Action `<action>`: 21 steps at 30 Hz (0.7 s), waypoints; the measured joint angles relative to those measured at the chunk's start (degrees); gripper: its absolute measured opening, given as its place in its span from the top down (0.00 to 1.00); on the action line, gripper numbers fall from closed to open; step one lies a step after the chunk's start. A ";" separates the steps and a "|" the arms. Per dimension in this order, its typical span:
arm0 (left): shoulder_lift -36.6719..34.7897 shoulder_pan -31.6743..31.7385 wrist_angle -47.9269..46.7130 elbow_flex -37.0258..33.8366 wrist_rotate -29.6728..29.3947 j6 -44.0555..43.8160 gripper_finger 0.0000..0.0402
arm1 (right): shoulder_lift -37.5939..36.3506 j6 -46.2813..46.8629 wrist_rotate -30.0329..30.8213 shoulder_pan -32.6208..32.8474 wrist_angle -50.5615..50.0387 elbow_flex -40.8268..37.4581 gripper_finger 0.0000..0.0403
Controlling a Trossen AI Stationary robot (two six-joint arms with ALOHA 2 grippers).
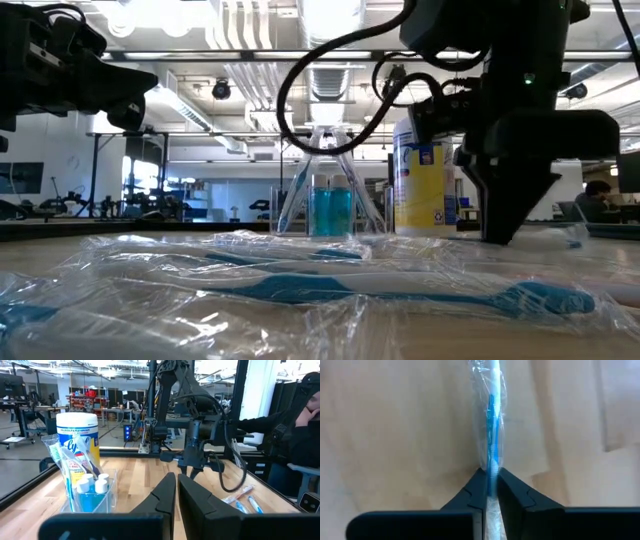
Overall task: Pick & Place toothbrushing station
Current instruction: Put the blue toothbrush into the transparent organizer
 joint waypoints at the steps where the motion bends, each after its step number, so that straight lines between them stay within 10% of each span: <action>1: 0.00 0.00 0.00 0.00 -0.02 0.02 0.94 | -0.92 -0.69 0.60 -0.12 -0.04 -0.28 0.94; 21: 0.37 0.00 0.04 0.00 -0.15 -0.05 0.94 | -46.15 -27.43 5.57 -0.11 41.42 -26.87 0.95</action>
